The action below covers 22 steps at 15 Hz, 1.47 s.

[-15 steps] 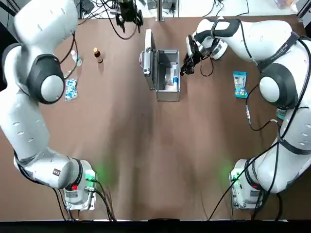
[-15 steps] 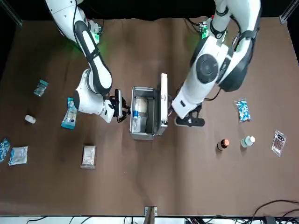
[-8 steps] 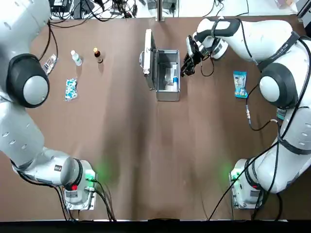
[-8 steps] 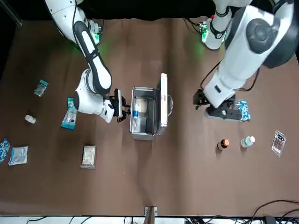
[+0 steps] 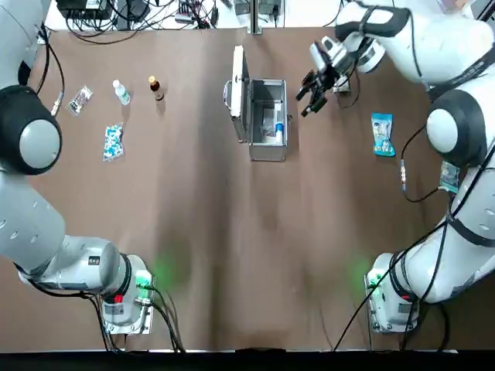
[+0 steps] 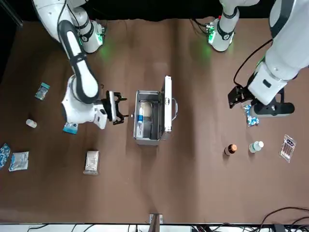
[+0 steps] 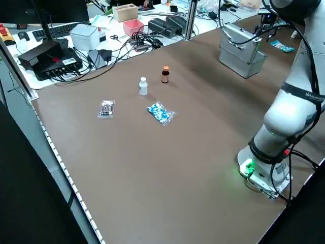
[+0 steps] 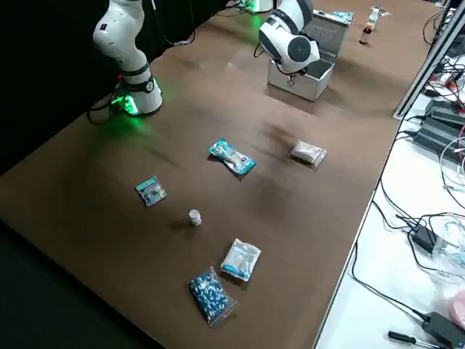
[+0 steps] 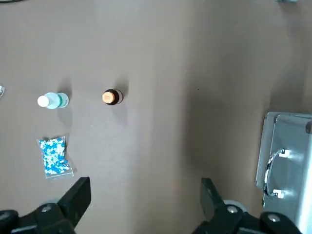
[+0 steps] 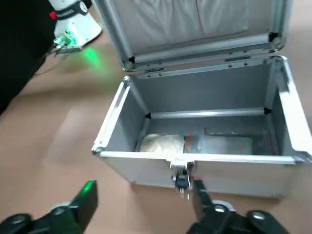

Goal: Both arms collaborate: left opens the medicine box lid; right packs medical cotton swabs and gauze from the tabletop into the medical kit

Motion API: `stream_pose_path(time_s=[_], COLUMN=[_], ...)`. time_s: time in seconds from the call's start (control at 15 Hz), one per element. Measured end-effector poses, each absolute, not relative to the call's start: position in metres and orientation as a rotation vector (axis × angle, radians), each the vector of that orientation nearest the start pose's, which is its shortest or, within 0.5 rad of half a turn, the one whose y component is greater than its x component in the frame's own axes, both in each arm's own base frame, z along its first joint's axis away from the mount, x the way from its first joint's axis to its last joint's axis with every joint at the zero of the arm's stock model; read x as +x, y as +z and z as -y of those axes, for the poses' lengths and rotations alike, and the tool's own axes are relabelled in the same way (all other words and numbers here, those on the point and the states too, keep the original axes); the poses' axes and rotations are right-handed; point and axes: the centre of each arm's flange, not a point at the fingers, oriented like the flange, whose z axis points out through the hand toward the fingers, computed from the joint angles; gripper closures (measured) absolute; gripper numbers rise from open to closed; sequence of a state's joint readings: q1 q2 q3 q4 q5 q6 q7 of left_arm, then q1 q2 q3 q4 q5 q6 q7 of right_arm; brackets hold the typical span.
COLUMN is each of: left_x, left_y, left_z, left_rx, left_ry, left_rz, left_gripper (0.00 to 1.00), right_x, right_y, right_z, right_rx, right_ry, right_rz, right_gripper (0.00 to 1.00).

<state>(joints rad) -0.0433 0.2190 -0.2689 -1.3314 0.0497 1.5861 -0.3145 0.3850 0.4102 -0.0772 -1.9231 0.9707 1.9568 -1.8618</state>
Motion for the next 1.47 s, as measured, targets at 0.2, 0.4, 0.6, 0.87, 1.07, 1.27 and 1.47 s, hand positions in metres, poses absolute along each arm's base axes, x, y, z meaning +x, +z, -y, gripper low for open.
stream_pose_path(time_s=[0.2, 0.4, 0.6, 0.87, 1.07, 1.27, 1.47], left_x=[0.601, 0.603, 0.601, 0.599, 0.596, 0.596, 0.596], left_y=[0.621, 0.625, 0.623, 0.622, 0.624, 0.623, 0.623], left_z=[0.142, 0.120, 0.129, 0.137, 0.139, 0.139, 0.138], left_rx=[-3.180, -3.188, -3.191, -3.194, -3.193, -3.192, -3.192], left_ry=[-0.067, -0.072, -0.064, -0.061, -0.063, -0.062, -0.061], left_rz=[0.085, 0.133, 0.098, 0.034, 0.026, 0.026, 0.026], left_gripper=[0.00, 0.00, 0.00, 0.00, 0.00, 0.00, 0.00], right_x=[0.576, 0.617, 0.635, 0.656, 0.664, 0.661, 0.655], right_y=[0.298, 0.350, 0.376, 0.429, 0.480, 0.509, 0.508], right_z=[-0.179, -0.091, -0.043, 0.019, 0.048, 0.067, 0.083], right_rx=[-1.620, -1.733, -1.849, -2.111, -2.261, -2.355, -2.403], right_ry=[-0.342, -0.327, -0.361, -0.332, -0.316, -0.286, -0.226], right_rz=[1.662, 1.647, 1.601, 1.487, 1.388, 1.222, 1.090], right_gripper=[0.01, 0.01, 0.02, 0.04, 0.05, 0.02, 0.02])
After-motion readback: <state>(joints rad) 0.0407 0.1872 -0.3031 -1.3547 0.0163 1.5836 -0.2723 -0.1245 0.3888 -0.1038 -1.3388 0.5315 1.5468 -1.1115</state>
